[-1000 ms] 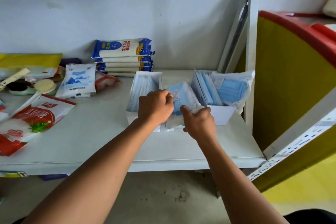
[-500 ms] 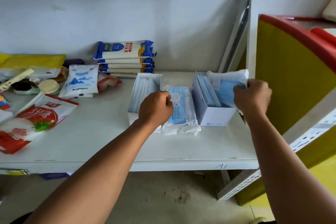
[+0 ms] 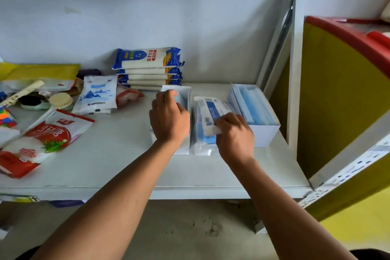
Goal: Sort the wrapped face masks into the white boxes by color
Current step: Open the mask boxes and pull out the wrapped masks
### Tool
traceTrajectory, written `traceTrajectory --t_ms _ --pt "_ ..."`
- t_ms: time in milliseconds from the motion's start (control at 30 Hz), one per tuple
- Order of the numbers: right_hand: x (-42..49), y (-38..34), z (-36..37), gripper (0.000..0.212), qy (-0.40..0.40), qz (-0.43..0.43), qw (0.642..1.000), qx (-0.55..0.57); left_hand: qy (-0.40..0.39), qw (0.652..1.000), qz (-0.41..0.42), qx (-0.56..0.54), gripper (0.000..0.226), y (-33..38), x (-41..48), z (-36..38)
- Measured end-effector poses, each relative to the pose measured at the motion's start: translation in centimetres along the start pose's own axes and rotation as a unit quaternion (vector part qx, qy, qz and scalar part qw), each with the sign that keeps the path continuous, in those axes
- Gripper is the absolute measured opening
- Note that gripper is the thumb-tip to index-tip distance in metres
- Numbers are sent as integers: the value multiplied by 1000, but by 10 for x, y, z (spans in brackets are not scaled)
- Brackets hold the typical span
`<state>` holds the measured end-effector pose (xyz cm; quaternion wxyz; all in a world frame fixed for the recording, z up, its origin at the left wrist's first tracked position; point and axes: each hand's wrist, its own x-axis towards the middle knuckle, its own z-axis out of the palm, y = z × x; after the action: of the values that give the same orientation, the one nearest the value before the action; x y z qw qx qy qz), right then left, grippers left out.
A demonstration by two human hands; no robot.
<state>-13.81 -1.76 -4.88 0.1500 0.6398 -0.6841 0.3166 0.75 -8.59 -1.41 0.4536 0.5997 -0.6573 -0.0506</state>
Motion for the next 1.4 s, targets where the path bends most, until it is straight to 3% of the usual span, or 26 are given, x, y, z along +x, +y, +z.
traceTrajectory --t_ms 167,233,333,467,533,633,933,1200,1400 --pt "-4 -3 4 41 -182 -12 983 17 -48 994 -66 73 32 -12 10 -7" --pt "-4 0 1 51 -205 -16 978 43 -74 990 -81 83 28 -15 13 -8" --pt "1 2 -4 54 -177 -1 981 84 -111 986 -63 108 28 -20 13 -7" --pt "15 7 -13 24 -31 54 994 91 -145 980 -7 134 34 -19 9 -3" --pt "24 16 -20 23 -6 119 991 67 -148 980 8 131 34 -15 8 -3" --pt "34 28 -26 29 -53 194 979 31 -190 968 24 162 40 -12 9 0" --pt "36 32 -21 28 -109 218 969 26 -275 939 26 206 43 -11 13 1" --pt "37 28 -14 35 -113 240 964 27 -369 908 -17 200 34 -2 29 -12" --pt "38 15 -13 36 -54 214 975 28 -398 892 -27 211 58 -1 35 -7"
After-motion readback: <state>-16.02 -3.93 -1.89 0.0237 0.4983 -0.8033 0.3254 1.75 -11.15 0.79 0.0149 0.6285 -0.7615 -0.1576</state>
